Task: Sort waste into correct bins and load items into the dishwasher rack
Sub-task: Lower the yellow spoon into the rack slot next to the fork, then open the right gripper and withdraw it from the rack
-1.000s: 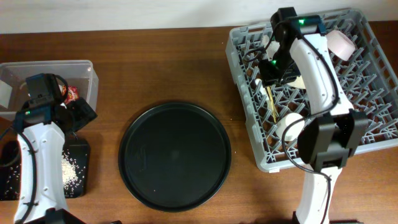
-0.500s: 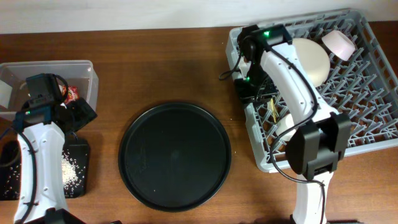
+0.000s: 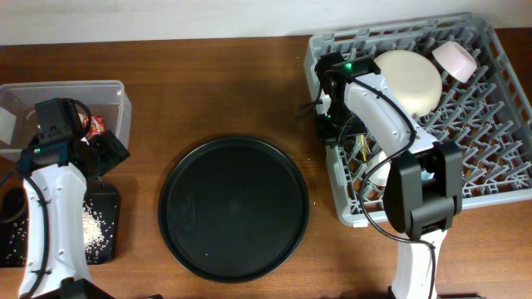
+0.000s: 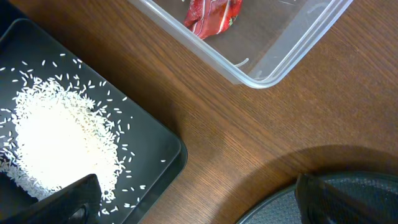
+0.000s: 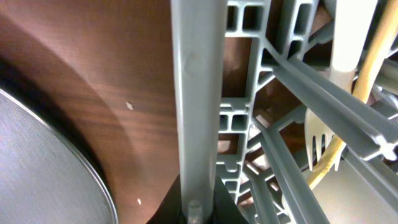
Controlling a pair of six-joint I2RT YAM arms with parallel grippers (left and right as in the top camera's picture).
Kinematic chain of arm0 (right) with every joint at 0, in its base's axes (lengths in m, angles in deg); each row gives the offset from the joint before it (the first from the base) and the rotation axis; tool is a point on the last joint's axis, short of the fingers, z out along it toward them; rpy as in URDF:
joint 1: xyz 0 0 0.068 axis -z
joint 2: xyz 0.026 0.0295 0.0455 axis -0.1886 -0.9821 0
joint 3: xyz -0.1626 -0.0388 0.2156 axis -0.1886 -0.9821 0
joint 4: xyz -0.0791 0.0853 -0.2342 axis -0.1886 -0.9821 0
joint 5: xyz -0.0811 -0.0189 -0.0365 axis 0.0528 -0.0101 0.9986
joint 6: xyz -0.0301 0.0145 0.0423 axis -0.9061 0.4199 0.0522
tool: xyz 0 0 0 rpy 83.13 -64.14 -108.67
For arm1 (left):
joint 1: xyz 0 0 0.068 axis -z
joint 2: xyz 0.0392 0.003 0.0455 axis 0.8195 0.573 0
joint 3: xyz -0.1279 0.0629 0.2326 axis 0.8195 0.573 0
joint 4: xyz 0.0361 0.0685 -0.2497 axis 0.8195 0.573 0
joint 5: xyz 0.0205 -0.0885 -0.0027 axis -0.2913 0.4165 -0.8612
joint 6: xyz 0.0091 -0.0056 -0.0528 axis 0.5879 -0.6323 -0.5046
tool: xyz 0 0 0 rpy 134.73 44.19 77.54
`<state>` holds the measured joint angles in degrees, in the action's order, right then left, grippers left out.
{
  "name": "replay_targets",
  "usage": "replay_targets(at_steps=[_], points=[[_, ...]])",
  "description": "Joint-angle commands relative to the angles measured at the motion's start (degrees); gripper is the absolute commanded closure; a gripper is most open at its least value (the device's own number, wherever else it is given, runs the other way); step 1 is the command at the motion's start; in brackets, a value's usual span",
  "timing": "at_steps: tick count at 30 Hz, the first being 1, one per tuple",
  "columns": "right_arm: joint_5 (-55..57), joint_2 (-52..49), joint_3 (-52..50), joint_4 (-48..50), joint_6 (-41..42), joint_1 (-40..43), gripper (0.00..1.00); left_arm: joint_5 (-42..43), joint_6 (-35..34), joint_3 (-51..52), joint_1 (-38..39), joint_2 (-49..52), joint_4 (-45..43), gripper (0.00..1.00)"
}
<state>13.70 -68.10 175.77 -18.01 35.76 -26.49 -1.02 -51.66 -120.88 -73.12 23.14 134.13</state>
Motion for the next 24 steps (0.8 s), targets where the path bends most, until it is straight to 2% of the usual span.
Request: replay_targets(at_steps=[1,3,5,7,8,9,11,14,16,19,20,24], points=[[-3.1,0.7,-0.3,4.5,5.2,-0.4,0.96,0.2,-0.7,-0.5,-0.1,0.0,-0.1,0.01],[-4.0,0.7,-0.3,5.3,5.1,-0.4,0.96,0.2,-0.7,-0.5,-0.1,0.0,-0.1,0.01],[-4.0,0.7,-0.3,4.8,5.1,-0.4,0.85,0.2,-0.7,-0.5,-0.1,0.0,-0.1,0.01],[-3.8,0.8,0.0,4.6,4.6,-0.4,0.51,0.2,-0.7,-0.5,-0.1,0.0,-0.1,0.01],[-3.4,0.8,0.7,4.4,4.5,-0.4,0.39,0.2,-0.7,-0.5,-0.1,0.0,-0.1,0.01],[-2.6,0.9,3.1,3.3,4.5,-0.4,0.33,0.2,-0.7,-0.5,-0.1,0.0,-0.1,0.01],[-2.2,1.0,8.9,-0.9,3.5,-0.4,0.30,0.2,-0.7,-0.5,-0.1,0.0,-0.1,0.01],[-1.0,1.6,27.0,-15.2,3.0,-0.4,0.28,0.2,-0.7,-0.5,-0.1,0.0,-0.1,0.01],[-1.9,5.6,37.7,-21.9,3.2,-1.0,0.28,0.2,-0.7,-0.5,-0.1,0.0,-0.1,0.01],[-4.0,16.5,39.0,-21.8,5.2,-2.0,0.26,0.2,-0.7,-0.5,-0.1,0.0,-0.1,0.01],[-4.0,21.6,39.0,-21.8,5.1,-2.1,0.02,0.2,-0.7,-0.5,-0.1,0.0,-0.1,0.01],[-4.0,37.8,39.0,-21.8,5.1,-2.0,0.02,0.2,-0.7,-0.5,-0.1,0.0,-0.1,0.01]])
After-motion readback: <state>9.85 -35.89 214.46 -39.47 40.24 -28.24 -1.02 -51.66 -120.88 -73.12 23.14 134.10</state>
